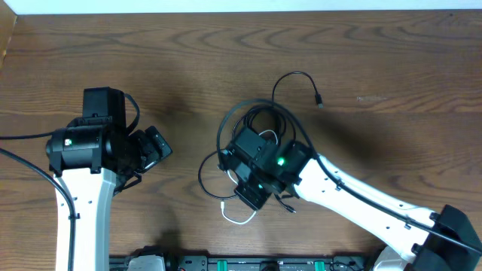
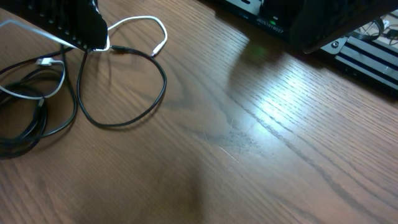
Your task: Untangle cables
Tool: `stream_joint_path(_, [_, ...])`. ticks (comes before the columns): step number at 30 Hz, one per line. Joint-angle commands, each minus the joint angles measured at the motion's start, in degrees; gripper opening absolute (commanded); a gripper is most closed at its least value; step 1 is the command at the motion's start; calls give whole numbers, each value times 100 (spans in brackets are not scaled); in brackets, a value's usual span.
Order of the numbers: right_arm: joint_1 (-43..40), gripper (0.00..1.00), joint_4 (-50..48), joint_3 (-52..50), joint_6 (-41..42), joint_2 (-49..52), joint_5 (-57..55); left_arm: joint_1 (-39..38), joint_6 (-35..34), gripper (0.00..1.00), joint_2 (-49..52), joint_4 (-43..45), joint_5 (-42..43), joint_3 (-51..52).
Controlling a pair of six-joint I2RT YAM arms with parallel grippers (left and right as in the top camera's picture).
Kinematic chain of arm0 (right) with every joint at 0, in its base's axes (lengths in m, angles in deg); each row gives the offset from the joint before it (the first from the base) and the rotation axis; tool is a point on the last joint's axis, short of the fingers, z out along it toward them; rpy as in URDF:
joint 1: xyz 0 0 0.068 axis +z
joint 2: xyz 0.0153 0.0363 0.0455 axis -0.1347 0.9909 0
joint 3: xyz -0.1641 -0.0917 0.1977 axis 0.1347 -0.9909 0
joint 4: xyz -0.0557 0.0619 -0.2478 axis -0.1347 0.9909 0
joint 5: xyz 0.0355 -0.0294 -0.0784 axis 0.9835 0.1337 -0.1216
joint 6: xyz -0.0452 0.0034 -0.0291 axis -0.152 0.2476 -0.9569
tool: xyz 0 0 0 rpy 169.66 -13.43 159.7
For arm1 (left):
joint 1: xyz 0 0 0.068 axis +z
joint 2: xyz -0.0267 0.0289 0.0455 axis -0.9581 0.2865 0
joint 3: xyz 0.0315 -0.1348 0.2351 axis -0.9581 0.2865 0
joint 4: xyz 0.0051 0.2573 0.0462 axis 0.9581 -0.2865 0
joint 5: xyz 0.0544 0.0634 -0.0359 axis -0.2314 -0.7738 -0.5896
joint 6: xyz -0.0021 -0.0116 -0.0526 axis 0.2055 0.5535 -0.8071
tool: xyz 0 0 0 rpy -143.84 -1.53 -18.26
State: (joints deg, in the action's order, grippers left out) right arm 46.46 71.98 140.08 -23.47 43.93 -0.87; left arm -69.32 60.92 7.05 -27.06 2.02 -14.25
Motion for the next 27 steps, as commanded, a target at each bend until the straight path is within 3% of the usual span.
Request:
stream_joint_path(1, [-205,1,-66,964,153,-284,-184,20,-48,99,2,-17,-13,13])
stream_joint_path(9, [-1084,1,-407,3097,1121,-826,-1615,17,-48,99,2,-17,-13,13])
stream_joint_path(15, [-1604,2,-688,3303,2260,-1152,-2645,20,-48,99,2,-17,-13,13])
stream_joint_path(18, [-1593,1,-369,3193,2553,-1056,-2422,20,-48,99,2,-17,-13,13])
stream_joint_path(21, [-1547,1,-260,3121,2173,-839,-1711,20,-48,99,2,-17,-13,13])
stream_joint_path(27, [-1567,1,-914,3178,1818,-767,-940,20,-48,99,2,-17,-13,13])
